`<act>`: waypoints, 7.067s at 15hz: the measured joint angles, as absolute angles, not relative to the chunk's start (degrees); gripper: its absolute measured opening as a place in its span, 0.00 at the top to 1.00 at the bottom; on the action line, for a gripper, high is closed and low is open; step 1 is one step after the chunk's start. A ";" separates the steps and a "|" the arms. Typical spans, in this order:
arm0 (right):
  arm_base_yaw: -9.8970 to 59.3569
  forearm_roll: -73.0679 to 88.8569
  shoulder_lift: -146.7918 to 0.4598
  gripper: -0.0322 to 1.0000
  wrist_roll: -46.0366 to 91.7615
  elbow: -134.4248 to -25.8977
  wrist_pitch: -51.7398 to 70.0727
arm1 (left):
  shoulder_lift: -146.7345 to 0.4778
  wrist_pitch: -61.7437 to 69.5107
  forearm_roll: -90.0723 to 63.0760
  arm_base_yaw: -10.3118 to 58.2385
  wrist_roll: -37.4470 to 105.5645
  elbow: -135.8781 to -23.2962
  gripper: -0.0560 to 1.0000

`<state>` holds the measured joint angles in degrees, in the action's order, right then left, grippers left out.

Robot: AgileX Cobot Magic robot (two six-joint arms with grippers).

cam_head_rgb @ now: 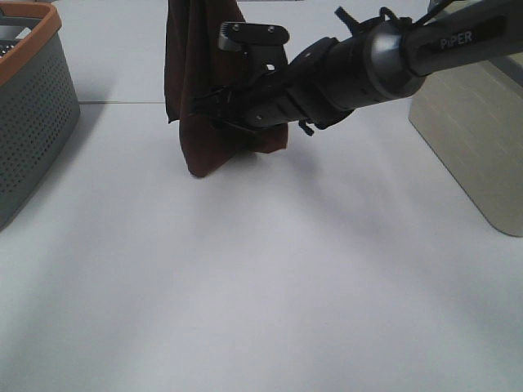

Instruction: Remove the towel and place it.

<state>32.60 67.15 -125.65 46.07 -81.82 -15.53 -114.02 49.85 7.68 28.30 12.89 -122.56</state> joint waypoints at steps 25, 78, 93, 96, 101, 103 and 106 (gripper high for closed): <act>30.83 72.36 -119.18 0.97 70.24 -74.20 -18.39 | -114.02 51.68 8.14 28.30 12.89 -122.56 0.93; 21.08 65.78 -121.52 0.97 88.35 -89.55 -10.31 | -127.02 34.89 21.77 23.72 12.95 -122.56 0.93; 20.86 24.18 -116.25 0.97 45.15 -77.18 41.02 | -127.83 69.56 -4.81 21.31 40.11 -114.71 0.93; 20.86 25.61 -116.08 0.85 44.00 -77.18 46.81 | -128.00 69.67 -5.44 21.31 41.37 -108.80 0.93; 20.86 28.48 -116.08 0.38 41.94 -77.18 52.43 | -128.00 69.67 -7.05 21.31 42.46 -107.66 0.93; 20.86 28.02 -116.08 0.32 41.37 -77.18 54.26 | -128.00 69.67 -7.10 21.31 42.46 -107.03 0.93; 20.86 26.36 -115.11 0.31 38.56 -78.15 60.50 | -126.97 69.67 -7.05 21.31 42.46 -102.44 0.92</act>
<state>20.86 26.36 -115.11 38.56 -78.15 60.50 -126.97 69.67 -7.05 21.31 42.46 -102.44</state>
